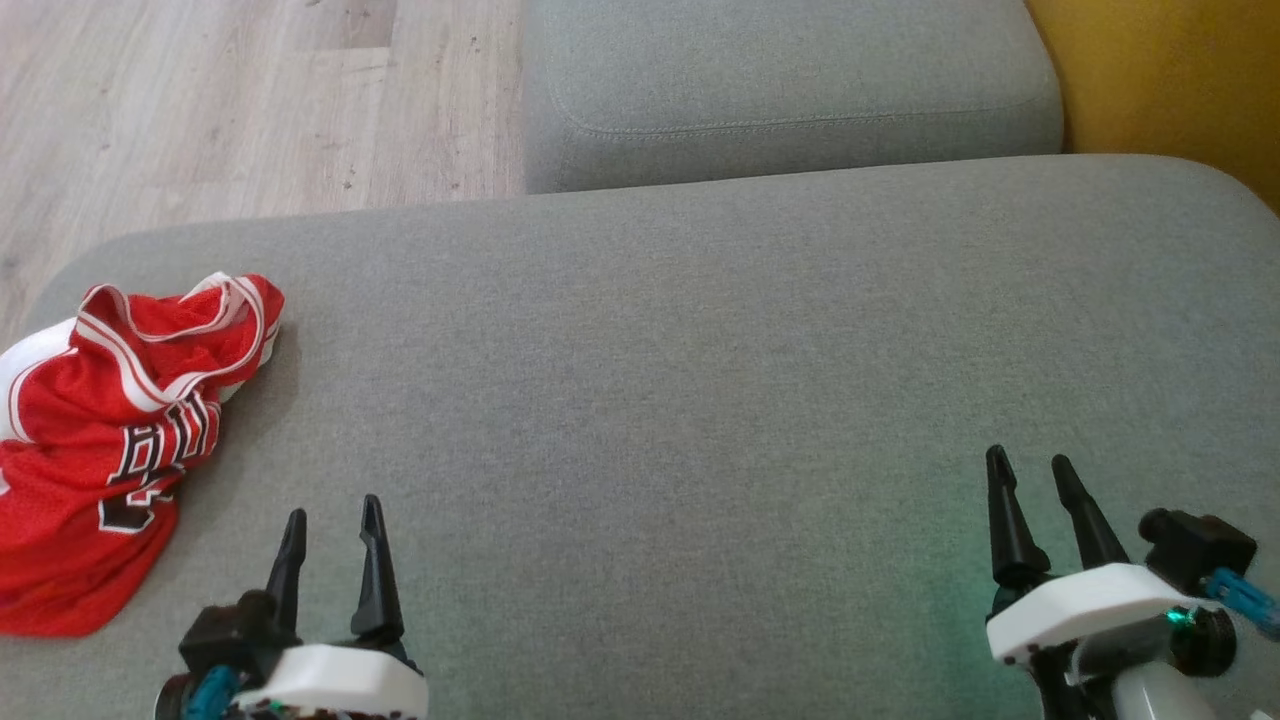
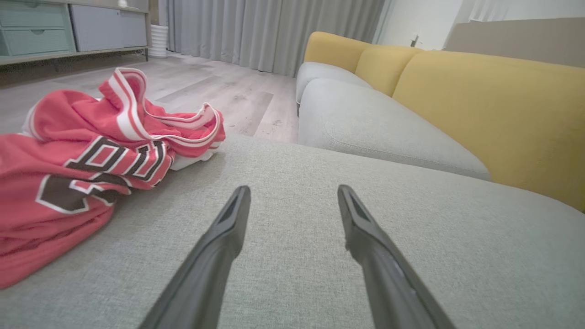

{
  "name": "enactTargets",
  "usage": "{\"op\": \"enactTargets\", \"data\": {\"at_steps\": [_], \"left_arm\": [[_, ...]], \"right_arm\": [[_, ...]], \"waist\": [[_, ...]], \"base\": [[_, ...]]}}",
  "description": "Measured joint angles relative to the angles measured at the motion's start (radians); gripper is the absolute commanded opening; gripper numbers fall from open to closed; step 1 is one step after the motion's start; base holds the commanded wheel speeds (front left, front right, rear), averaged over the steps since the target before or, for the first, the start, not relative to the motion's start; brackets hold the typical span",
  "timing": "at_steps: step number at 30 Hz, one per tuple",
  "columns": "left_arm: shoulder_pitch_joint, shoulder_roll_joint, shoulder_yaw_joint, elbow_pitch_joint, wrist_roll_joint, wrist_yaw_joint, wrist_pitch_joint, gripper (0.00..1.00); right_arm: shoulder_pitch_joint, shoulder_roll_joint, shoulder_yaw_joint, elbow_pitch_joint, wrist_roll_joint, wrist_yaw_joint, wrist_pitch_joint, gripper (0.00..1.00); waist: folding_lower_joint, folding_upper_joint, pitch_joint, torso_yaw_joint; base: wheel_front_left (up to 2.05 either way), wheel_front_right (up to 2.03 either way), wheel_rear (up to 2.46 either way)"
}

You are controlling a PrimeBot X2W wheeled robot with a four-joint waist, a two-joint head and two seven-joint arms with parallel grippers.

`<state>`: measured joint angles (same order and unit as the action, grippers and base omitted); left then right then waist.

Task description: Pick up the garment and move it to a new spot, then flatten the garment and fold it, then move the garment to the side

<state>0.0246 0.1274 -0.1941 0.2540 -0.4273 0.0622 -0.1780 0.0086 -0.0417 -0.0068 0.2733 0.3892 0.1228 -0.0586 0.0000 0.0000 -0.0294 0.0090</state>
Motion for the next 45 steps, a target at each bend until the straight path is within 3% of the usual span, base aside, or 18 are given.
{"op": "enactTargets", "data": {"at_steps": [24,39,45], "left_arm": [[0.0,0.0,-0.011,0.04,0.153,0.017,-0.071,1.0],[0.0,-0.006,-0.013,0.053,0.137,0.026,-0.071,1.0],[-0.001,0.004,-0.033,0.056,0.153,0.034,-0.07,1.0]], "right_arm": [[0.0,0.0,0.024,-0.006,-0.221,0.0,-0.082,1.0],[0.0,0.0,0.025,0.006,-0.213,0.0,-0.099,1.0],[0.004,0.0,-0.002,0.005,-0.212,0.0,-0.1,1.0]], "waist": [[0.0,0.0,-0.009,-0.006],[0.0,0.0,-0.009,-0.004],[0.0,0.0,-0.013,0.05]], "base": [[0.0,0.0,0.0],[0.0,0.0,0.0],[0.0,0.0,0.0]]}}
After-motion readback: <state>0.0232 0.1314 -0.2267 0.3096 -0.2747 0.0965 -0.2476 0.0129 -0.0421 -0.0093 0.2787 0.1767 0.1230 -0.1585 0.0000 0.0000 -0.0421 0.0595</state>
